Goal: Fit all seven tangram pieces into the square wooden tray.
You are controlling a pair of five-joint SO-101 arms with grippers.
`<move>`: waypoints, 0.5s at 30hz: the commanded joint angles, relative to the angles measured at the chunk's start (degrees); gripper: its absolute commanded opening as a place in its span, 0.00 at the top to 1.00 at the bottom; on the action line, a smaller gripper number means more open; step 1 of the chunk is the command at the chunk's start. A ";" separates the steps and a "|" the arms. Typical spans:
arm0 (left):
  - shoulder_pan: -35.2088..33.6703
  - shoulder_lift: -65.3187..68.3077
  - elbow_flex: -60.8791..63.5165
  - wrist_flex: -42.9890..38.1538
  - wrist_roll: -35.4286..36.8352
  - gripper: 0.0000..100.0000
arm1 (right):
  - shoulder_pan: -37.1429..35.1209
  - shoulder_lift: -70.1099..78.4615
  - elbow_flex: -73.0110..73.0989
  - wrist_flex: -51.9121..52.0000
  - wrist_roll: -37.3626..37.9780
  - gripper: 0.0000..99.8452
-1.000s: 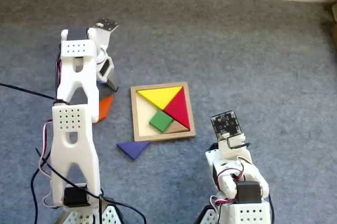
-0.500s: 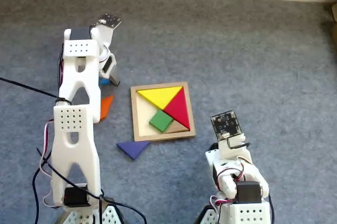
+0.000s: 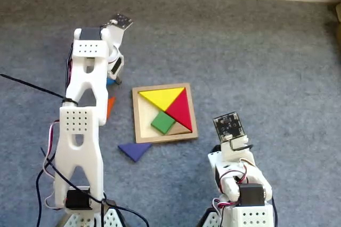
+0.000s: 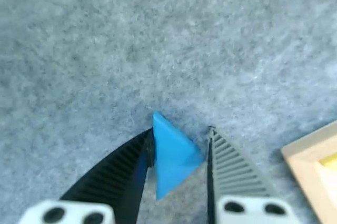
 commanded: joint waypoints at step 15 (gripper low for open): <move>0.66 -0.48 -1.63 2.46 0.00 0.90 | 0.57 -1.01 6.46 -1.19 0.09 0.98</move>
